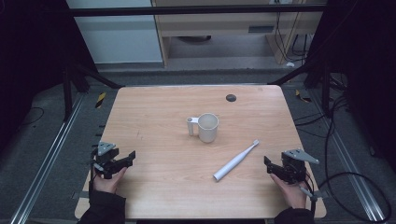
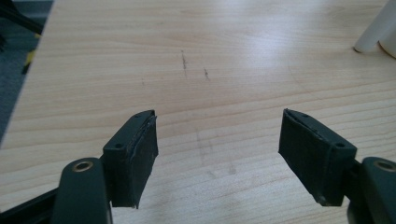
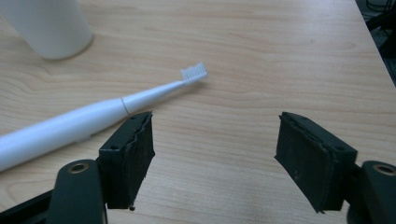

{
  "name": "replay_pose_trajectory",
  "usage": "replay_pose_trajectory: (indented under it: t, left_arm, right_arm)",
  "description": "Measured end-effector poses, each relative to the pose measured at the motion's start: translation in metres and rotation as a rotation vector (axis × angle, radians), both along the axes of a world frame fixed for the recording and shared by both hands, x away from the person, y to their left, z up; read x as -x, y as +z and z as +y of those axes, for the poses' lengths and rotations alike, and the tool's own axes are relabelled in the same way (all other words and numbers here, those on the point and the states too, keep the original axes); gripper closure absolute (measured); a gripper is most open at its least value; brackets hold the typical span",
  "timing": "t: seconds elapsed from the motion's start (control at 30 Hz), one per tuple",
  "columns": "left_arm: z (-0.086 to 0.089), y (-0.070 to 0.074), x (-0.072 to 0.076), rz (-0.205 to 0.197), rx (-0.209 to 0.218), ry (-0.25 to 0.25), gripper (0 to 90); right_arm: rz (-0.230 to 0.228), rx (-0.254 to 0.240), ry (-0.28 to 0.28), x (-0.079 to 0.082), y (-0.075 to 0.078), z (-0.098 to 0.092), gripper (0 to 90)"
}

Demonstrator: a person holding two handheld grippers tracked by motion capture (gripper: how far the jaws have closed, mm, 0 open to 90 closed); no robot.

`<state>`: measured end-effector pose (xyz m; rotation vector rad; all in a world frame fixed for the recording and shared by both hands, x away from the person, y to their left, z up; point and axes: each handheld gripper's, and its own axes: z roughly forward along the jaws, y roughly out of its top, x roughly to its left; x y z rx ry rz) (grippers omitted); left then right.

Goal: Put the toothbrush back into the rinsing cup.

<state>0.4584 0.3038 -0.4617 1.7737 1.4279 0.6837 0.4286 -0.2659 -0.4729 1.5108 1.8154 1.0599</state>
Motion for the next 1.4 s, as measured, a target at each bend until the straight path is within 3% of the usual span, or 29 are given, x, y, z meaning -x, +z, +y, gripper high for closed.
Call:
replay_pose_trajectory:
  t: [0.1, 0.27, 0.6, 0.83, 1.4]
  left_arm:
    - [0.001, 0.002, 0.001, 0.002, -0.011, 0.005, 28.8]
    - [0.000, 0.002, 0.001, 0.009, -0.037, 0.009, 32.4]
    - [-0.002, 0.003, 0.000, 0.017, -0.033, 0.003, 37.0]
    - [-0.005, 0.002, 0.000, 0.020, -0.044, 0.008, 39.6]
    - [-0.005, 0.002, -0.001, 0.025, -0.054, 0.012, 41.4]
  right_arm:
    - [-0.010, -0.006, 0.006, 0.004, 0.004, 0.002, 30.8]
    - [0.011, -0.019, 0.036, 0.004, 0.005, 0.006, 34.3]
    - [-0.021, -0.018, 0.094, 0.004, 0.016, 0.021, 41.7]
    - [-0.039, -0.032, 0.159, 0.001, 0.023, 0.038, 50.7]
    - [-0.013, -0.007, 0.317, -0.014, 0.021, 0.087, 65.3]
